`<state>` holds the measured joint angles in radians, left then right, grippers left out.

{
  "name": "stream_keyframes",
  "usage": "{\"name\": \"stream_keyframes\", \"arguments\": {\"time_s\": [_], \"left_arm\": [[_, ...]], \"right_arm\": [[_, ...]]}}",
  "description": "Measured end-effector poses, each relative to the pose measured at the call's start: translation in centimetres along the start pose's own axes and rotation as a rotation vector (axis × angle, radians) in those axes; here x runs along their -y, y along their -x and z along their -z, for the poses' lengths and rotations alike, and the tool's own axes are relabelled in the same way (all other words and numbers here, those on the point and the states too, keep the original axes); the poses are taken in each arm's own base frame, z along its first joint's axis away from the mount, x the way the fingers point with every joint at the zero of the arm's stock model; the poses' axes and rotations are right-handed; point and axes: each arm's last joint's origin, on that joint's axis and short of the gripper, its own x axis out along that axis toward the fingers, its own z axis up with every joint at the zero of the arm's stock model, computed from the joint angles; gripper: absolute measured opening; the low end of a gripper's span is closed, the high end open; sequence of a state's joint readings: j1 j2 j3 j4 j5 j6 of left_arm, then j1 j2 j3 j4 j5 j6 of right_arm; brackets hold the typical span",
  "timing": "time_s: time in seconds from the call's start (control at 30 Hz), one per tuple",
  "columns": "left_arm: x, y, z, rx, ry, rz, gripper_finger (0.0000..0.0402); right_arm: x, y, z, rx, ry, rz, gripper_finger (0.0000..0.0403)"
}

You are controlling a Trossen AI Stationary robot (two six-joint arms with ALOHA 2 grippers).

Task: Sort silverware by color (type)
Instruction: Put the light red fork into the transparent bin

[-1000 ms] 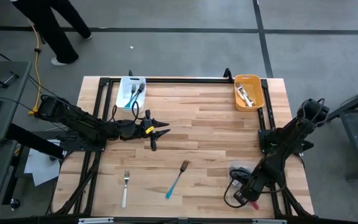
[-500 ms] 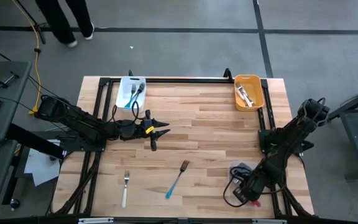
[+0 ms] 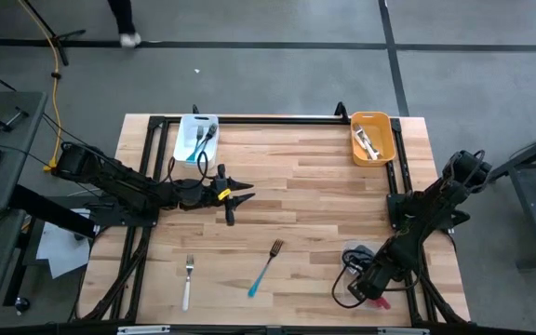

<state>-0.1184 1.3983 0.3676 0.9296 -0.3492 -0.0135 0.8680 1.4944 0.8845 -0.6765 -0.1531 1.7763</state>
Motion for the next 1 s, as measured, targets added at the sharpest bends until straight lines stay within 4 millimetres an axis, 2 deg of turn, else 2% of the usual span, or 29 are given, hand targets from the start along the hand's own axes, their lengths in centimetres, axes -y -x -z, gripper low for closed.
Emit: {"name": "stream_keyframes", "arguments": {"time_s": [0.2,0.37,0.47,0.8,0.9,1.0], "left_arm": [[0.01,0.0,0.02,-0.002,0.0,0.0,0.011],[0.02,0.01,0.1,-0.01,-0.003,0.001,0.011],[0.02,0.01,0.12,-0.012,-0.004,0.001,0.011],[0.02,0.01,0.12,-0.012,-0.004,0.001,0.011],[0.02,0.01,0.13,-0.013,-0.004,0.001,0.011],[0.02,0.01,0.15,-0.015,-0.004,0.003,0.011]], "right_arm": [[0.16,0.0,-0.01,-0.002,-0.001,0.017,0.0044],[0.21,0.0,-0.03,0.0,0.0,0.022,0.0027],[0.19,0.0,-0.02,-0.001,0.001,0.02,0.0039],[0.42,0.02,-0.33,0.09,-0.001,0.032,0.0126],[0.44,0.03,-0.43,0.125,0.017,0.029,0.0128],[0.4,0.06,-0.58,0.127,0.078,0.032,0.0107]]}}
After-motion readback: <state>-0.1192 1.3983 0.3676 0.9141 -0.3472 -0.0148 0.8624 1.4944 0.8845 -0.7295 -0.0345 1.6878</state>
